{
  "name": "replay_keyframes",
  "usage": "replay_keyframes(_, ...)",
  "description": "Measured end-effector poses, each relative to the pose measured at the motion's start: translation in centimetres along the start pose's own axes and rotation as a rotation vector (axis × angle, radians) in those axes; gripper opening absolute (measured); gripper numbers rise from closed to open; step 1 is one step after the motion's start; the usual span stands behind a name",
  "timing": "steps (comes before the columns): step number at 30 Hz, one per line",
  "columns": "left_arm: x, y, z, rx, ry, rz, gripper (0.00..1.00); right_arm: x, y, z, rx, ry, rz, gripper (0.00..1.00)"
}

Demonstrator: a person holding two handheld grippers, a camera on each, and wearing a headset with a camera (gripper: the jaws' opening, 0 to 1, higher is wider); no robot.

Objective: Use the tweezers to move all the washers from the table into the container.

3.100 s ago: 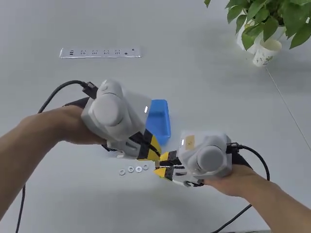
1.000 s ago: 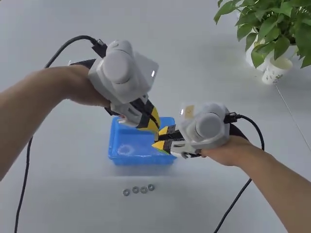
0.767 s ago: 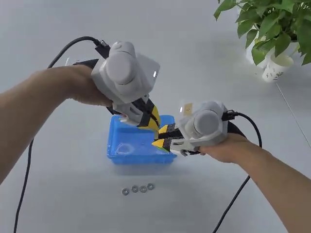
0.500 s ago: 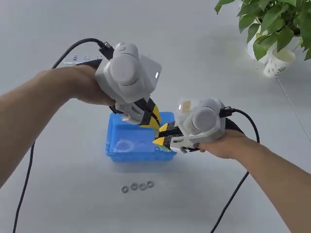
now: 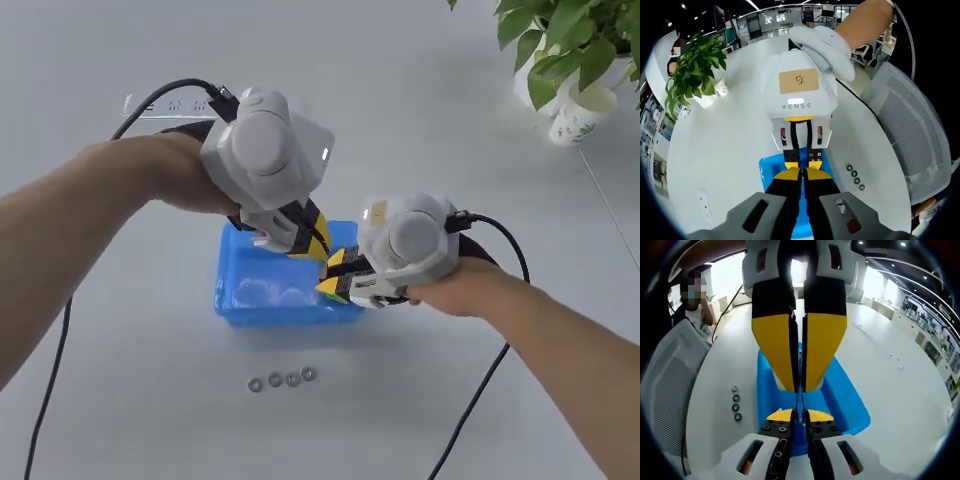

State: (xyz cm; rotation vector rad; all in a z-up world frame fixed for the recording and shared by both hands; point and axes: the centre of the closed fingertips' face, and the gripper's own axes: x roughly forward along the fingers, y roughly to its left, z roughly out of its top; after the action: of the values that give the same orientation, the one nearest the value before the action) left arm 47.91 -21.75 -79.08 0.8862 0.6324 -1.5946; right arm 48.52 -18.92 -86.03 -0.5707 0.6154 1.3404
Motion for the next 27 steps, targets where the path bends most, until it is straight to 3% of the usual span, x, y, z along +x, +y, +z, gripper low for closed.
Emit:
replay_keyframes(14,-0.1,0.0,0.1,0.001,0.001,-0.003,0.05,-0.2,0.1,0.1,-0.014,0.003,-0.002,0.11)
replay_keyframes(27,-1.2,-0.4,0.9,0.01,0.006,0.001,0.05,-1.2,0.4,1.2,-0.031,-0.011,-0.016,0.11)
